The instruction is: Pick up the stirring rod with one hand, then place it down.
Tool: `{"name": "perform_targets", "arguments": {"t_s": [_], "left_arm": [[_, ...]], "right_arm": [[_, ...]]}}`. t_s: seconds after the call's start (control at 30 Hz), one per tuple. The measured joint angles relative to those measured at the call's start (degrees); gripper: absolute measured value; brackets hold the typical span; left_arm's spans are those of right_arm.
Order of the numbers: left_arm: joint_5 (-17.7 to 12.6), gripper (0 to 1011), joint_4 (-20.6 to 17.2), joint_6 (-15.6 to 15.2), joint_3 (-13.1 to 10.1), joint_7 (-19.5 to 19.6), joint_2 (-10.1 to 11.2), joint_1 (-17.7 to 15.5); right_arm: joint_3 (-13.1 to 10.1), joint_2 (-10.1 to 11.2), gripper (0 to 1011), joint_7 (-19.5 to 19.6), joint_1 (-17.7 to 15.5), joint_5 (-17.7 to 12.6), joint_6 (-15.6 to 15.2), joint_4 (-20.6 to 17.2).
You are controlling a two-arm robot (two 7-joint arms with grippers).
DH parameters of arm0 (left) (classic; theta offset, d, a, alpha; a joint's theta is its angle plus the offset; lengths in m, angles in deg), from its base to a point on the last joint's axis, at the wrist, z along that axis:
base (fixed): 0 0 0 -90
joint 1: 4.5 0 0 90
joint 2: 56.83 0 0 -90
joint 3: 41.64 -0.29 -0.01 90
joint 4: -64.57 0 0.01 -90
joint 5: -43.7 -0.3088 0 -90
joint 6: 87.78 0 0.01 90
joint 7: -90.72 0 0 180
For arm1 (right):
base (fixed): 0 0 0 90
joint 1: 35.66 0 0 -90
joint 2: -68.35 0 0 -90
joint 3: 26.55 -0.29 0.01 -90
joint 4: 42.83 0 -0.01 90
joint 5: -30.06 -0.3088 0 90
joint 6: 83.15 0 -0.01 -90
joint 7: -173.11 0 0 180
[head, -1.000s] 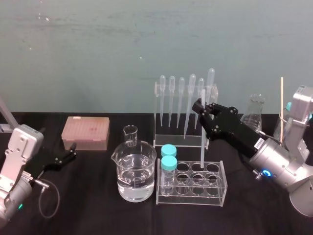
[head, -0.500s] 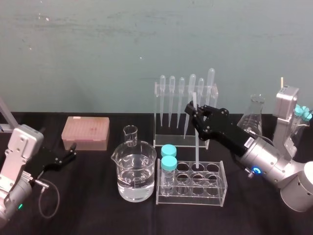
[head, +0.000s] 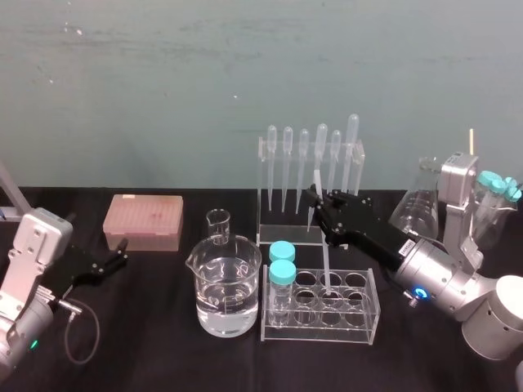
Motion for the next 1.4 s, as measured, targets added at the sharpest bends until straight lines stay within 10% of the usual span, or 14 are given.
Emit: {"name": "perform_targets", "arguments": {"t_s": [1.23,1.4], "left_arm": [[0.00,1000,0.00,0.00,0.00,0.00,0.00,0.00],[0.00,1000,0.00,0.00,0.00,0.00,-0.01,0.00]], "right_arm": [[0.91,-0.45,74,1.30,-0.05,2.42,-2.45,2.35],[0.89,-0.44,200,1.28,-0.06,2.32,-2.43,2.34]]}}
